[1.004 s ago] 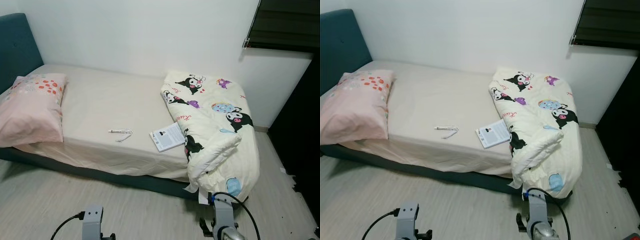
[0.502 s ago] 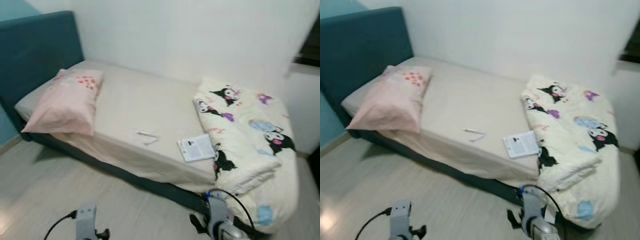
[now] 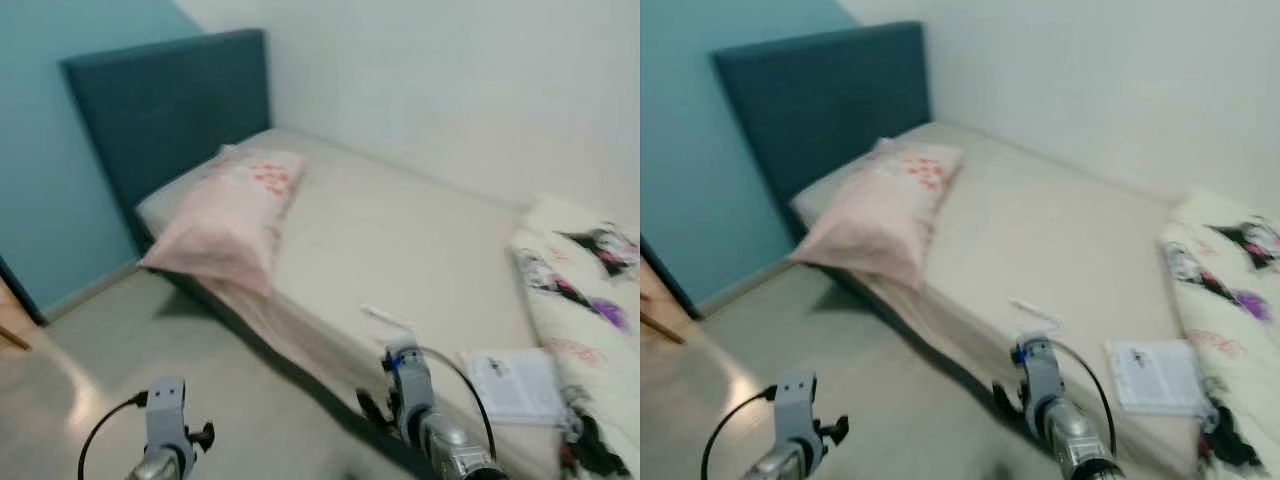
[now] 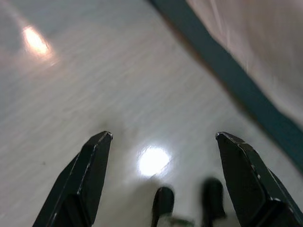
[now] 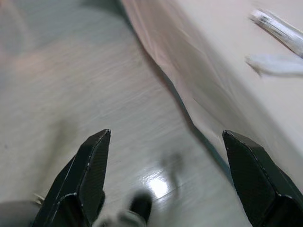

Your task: Clean up the room

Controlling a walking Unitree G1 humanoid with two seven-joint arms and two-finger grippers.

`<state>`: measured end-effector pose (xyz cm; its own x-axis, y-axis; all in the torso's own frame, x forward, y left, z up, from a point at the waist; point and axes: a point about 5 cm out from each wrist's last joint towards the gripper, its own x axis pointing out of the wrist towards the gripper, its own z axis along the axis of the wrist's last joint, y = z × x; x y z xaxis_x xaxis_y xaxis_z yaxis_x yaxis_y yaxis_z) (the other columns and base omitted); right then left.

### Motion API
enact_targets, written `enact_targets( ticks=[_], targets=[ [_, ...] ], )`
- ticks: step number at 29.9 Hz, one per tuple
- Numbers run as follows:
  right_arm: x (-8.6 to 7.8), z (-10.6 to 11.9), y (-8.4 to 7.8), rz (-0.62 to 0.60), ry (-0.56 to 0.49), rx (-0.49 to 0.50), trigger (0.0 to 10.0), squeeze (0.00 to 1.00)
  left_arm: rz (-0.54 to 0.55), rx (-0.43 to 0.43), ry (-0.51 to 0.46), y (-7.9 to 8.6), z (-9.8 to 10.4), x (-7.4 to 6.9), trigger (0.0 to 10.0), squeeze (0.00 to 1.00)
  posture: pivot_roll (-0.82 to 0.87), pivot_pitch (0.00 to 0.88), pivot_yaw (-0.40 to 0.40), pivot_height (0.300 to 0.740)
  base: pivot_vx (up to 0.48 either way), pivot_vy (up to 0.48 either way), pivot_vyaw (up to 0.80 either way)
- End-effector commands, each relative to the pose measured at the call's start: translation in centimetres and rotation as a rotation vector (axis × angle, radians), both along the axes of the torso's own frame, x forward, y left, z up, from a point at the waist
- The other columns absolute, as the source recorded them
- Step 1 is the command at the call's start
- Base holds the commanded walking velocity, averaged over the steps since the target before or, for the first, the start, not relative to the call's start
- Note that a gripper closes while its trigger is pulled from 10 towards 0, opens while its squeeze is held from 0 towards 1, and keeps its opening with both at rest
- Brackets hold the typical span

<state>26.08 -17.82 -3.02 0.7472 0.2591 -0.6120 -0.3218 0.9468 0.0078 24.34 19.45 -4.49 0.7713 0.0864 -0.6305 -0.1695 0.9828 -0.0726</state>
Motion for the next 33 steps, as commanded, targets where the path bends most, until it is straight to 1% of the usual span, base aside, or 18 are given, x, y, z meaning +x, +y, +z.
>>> enact_targets(
  ticks=[1,2,5,7,8,9,10,12,13,14,17,19,20,23,26,30,32,33],
  targets=[
    [1.1,1.0,0.6,0.064,-0.053,-0.021,10.0,0.00,0.002,-0.007,-0.028,-0.1,0.5,0.7,10.0,0.00,-0.02,0.000,-0.051,0.740,0.461,0.000,0.68],
    [1.4,1.2,0.7,0.080,-0.064,-0.024,10.0,0.00,0.006,-0.008,-0.046,-0.1,0.8,1.1,10.0,0.00,-0.02,0.000,-0.051,0.740,0.458,0.000,0.68],
    [1.5,1.4,0.8,0.092,-0.072,-0.025,10.0,0.00,0.011,-0.010,-0.063,0.0,1.1,1.5,10.0,0.00,-0.02,0.000,-0.051,0.740,0.460,0.000,0.68],
    [2.0,1.8,1.1,0.113,-0.097,-0.020,10.0,0.00,0.021,-0.013,-0.114,0.3,2.1,2.5,10.0,0.00,-0.02,0.000,-0.051,0.740,0.463,0.000,0.68],
    [2.0,1.8,1.1,0.113,-0.097,-0.020,10.0,0.00,0.021,-0.013,-0.114,0.3,2.1,2.5,10.0,0.00,-0.02,0.000,-0.051,0.740,0.465,0.000,0.68],
    [2.3,2.2,1.3,0.123,-0.113,-0.014,10.0,0.00,0.026,-0.015,-0.146,0.5,2.7,3.1,10.0,0.00,-0.02,0.000,-0.051,0.740,0.458,0.000,0.68],
    [2.3,2.2,1.3,0.123,-0.113,-0.014,10.0,0.00,0.026,-0.015,-0.146,0.5,2.7,3.1,10.0,0.00,-0.02,0.000,-0.051,0.740,0.458,0.000,0.68],
    [3.0,3.0,1.6,0.137,-0.156,0.000,10.0,0.00,0.035,-0.025,-0.226,1.0,4.4,4.7,10.0,0.00,-0.02,0.000,-0.052,0.740,0.461,0.000,0.68],
    [3.2,3.2,1.7,0.139,-0.166,0.004,10.0,0.00,0.037,-0.027,-0.245,1.1,4.8,5.1,10.0,0.00,-0.02,0.000,-0.052,0.740,0.461,0.000,0.68],
    [3.2,3.2,1.7,0.139,-0.166,0.004,10.0,0.00,0.037,-0.027,-0.245,1.1,4.8,5.1,10.0,0.00,-0.02,0.000,-0.052,0.740,0.461,0.000,0.68],
    [4.0,4.0,2.0,0.144,-0.202,0.018,10.0,0.00,0.027,-0.028,-0.313,1.3,6.3,6.3,10.0,0.00,-0.02,0.000,-0.050,0.740,0.461,0.000,0.68],
    [4.6,4.7,2.2,0.152,-0.236,0.024,10.0,0.00,-0.003,-0.030,-0.359,0.9,7.3,7.2,10.0,0.00,-0.02,0.000,-0.049,0.740,0.459,0.000,0.68],
    [4.6,4.7,2.2,0.152,-0.236,0.024,10.0,0.00,-0.003,-0.030,-0.359,0.9,7.3,7.2,10.0,0.00,-0.02,0.000,-0.049,0.740,0.458,0.000,0.68],
    [5.2,5.4,2.4,0.161,-0.265,0.022,10.0,0.00,-0.033,-0.035,-0.391,0.4,8.0,7.8,10.0,0.00,-0.03,0.000,-0.049,0.740,0.463,0.000,0.68],
    [5.3,5.6,2.4,0.162,-0.272,0.022,10.0,0.00,-0.041,-0.041,-0.398,0.2,8.1,7.9,10.0,0.00,-0.03,0.000,-0.049,0.740,0.464,0.000,0.68],
    [5.6,6.0,2.2,0.148,-0.290,0.024,10.0,0.00,-0.084,-0.087,-0.421,-1.1,8.4,8.3,10.0,0.00,-0.03,0.000,-0.051,0.740,0.459,0.000,0.68],
    [5.6,6.0,2.2,0.148,-0.290,0.024,10.0,0.00,-0.084,-0.087,-0.421,-1.1,8.4,8.3,10.0,0.00,-0.03,0.000,-0.051,0.740,0.461,0.000,0.68],
    [5.7,6.0,2.1,0.137,-0.291,0.020,10.0,0.00,-0.097,-0.096,-0.421,-1.4,8.4,8.3,10.0,0.00,-0.03,0.000,-0.051,0.740,0.461,0.000,0.68]
  ],
)
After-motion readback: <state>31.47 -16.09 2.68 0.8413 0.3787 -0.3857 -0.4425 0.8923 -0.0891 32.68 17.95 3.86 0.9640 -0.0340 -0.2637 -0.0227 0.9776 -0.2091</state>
